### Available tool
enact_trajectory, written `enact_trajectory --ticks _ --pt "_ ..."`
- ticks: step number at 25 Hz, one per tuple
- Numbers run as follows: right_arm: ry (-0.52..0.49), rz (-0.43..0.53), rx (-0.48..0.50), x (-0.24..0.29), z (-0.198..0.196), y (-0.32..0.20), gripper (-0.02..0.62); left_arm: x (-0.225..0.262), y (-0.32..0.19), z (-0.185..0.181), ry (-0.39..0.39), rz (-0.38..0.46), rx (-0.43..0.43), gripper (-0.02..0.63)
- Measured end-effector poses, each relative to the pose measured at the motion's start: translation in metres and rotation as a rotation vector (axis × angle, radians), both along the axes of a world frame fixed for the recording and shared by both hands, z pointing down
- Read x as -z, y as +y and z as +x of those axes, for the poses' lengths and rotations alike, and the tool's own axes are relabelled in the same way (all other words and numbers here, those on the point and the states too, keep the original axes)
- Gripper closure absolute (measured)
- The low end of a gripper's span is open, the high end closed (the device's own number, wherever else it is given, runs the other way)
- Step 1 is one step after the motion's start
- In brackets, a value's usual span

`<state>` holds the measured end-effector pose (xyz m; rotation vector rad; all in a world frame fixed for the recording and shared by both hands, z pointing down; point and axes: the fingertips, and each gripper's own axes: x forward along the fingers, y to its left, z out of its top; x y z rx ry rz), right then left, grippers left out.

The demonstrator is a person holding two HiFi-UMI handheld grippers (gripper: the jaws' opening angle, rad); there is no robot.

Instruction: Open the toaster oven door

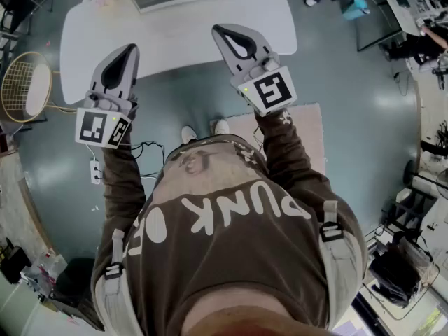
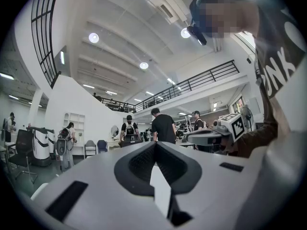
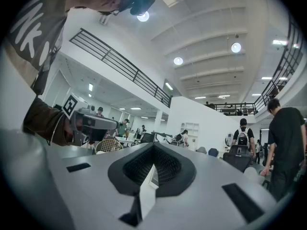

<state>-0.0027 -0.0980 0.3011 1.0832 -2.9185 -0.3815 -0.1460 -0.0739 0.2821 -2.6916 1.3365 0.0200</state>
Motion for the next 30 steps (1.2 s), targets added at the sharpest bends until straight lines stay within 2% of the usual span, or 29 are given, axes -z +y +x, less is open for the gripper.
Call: enact_trajectory --ticks 7,13,22,30 --pt "-0.001 0.008 0.001 0.004 0.001 0.000 0.588 0.004 0.001 0.001 -0.002 0.002 0.004 0.603" --pt "-0.053 -0.012 0.004 0.007 0.008 -0.004 0.584 0.002 -0.001 0.004 -0.007 -0.003 0.011 0.603" --pt "-0.058 -0.037 0.011 0.002 0.019 -0.024 0.578 0.003 -0.013 0.013 -0.012 -0.007 0.029 0.603" --pt "-0.045 -0.104 0.014 -0.014 0.031 -0.053 0.561 -0.002 -0.029 0.024 -0.018 -0.017 0.049 0.603"
